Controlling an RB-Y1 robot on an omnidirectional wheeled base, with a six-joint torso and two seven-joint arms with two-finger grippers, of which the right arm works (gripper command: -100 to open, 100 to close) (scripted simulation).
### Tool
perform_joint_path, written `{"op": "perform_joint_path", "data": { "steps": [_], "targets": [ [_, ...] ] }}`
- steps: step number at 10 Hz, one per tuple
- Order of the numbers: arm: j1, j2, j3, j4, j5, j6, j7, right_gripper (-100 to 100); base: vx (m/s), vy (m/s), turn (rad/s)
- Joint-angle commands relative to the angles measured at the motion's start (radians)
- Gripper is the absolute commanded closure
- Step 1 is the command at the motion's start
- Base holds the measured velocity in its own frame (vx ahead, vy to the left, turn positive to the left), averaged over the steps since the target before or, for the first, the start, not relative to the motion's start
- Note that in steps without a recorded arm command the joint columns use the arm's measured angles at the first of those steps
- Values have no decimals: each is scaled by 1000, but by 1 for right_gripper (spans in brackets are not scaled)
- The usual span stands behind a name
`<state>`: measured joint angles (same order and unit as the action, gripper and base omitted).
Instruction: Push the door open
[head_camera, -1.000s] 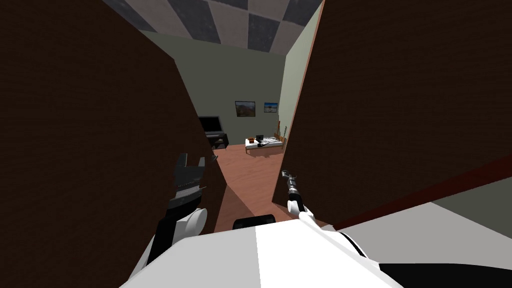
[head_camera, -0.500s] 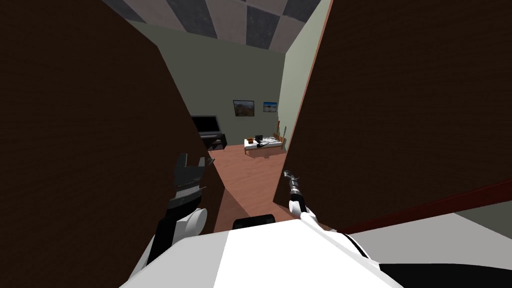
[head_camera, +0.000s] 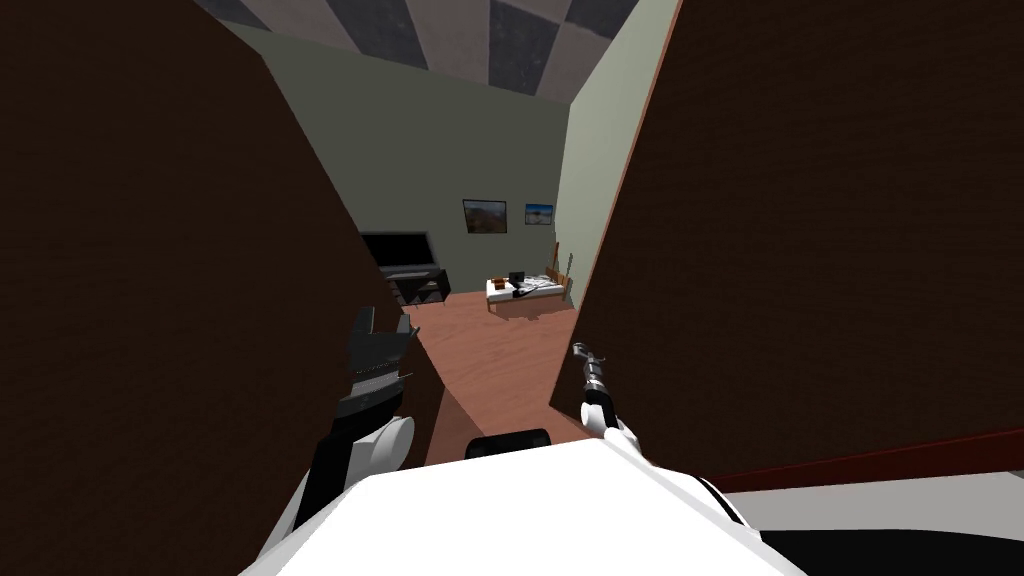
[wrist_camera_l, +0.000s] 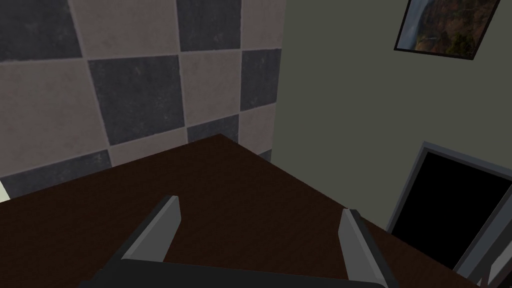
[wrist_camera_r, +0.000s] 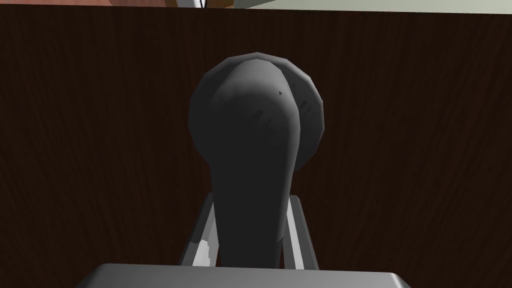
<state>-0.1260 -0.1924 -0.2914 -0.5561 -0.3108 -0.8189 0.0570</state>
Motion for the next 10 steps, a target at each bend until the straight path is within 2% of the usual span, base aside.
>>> {"op": "perform_joint_path", "data": {
  "steps": [1, 3, 4, 8, 9, 10],
  "targets": [
    [-15, -15, -21, 28, -14, -18, 4, 100, 205, 16, -41],
    [-15, -15, -21, 28, -14, -18, 4, 100, 91, 10, -19],
    [-12, -19, -43, 32, -30, -20, 13, 100, 128, 12, -28],
    [-9, -24, -66, 35, -46, -23, 22, 100, 167, 11, -39],
    [-11, -24, -62, 46, -43, -24, 18, 100, 78, -2, -27],
    [-9, -29, -78, 46, -54, -25, 25, 100, 130, -26, -24]
  ]
}}
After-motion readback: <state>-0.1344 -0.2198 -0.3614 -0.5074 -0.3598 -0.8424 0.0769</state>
